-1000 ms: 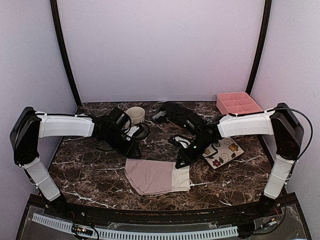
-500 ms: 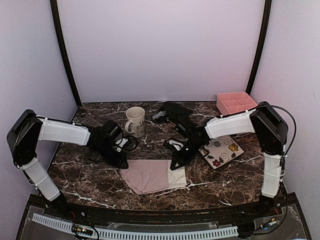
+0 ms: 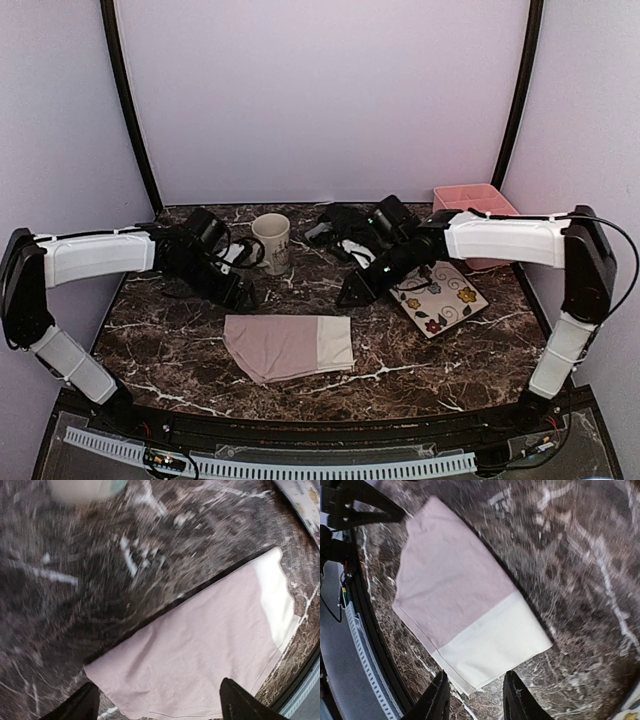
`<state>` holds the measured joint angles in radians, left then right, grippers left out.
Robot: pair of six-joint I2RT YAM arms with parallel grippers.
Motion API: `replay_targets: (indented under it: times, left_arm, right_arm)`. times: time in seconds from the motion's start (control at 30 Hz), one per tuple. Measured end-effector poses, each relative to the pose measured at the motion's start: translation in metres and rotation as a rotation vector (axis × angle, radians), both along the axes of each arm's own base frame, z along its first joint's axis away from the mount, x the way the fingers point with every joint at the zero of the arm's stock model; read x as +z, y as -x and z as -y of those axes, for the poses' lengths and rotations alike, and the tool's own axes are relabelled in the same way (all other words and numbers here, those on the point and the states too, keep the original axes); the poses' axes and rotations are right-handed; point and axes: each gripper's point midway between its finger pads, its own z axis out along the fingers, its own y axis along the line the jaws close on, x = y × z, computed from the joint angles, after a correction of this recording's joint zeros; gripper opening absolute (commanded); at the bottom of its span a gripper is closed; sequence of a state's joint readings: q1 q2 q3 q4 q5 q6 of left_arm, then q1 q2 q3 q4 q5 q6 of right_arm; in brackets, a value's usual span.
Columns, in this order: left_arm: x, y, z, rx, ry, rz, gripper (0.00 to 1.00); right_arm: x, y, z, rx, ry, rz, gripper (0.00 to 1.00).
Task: Roll the underwear
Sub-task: Adjust the underwear at the center of the board, then pick up the underwear from the center of the board.
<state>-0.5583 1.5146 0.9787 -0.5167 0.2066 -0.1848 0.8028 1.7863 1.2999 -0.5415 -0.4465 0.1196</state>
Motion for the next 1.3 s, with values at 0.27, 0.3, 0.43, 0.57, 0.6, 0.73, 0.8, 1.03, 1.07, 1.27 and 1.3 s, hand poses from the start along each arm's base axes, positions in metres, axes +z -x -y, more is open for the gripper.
replay_targets:
  times: [0.27,0.3,0.43,0.57,0.6,0.73,0.8,1.03,1.07,1.27,1.3]
  left_arm:
    - [0.121,-0.023,0.007,-0.022,0.145,0.348,0.99]
    - [0.142,-0.026,0.004,-0.001,0.172,0.433,0.99]
    - [0.198,-0.022,-0.019,0.078,0.237,0.683,0.99]
    - [0.215,-0.011,-0.023,0.028,0.24,0.769,0.99]
    - [0.208,-0.009,-0.018,-0.012,0.223,0.756,0.99]
    - [0.153,0.023,0.027,-0.269,0.125,0.668,0.99]
    - [0.109,0.058,0.047,-0.454,0.07,0.609,0.99]
    - [0.021,0.12,0.049,-0.804,-0.038,0.55,0.86]
    - [0.017,0.124,0.052,-0.84,-0.04,0.56,0.81]
    - [-0.006,0.135,0.061,-1.008,-0.048,0.611,0.55]
    - [-0.01,0.137,0.061,-1.031,-0.05,0.617,0.52]
  right_arm:
    - [0.116,-0.01,0.022,-0.069,-0.23,0.391,0.52]
    - [0.12,-0.011,0.026,-0.097,-0.251,0.411,0.55]
    - [0.11,-0.024,0.037,-0.261,-0.285,0.423,0.98]
    - [0.102,-0.036,0.036,-0.296,-0.309,0.417,1.0]
    - [0.103,-0.036,0.032,-0.278,-0.327,0.417,0.99]
    - [0.101,-0.026,0.021,-0.173,-0.368,0.432,0.94]
    - [0.091,-0.013,0.019,-0.103,-0.377,0.458,0.89]
    - [0.021,0.048,0.025,0.147,-0.258,0.496,0.69]
    - [0.014,0.055,0.025,0.178,-0.246,0.502,0.67]
    - [-0.013,0.077,0.017,0.333,-0.192,0.585,0.47]
    - [-0.019,0.081,0.015,0.365,-0.182,0.604,0.46]
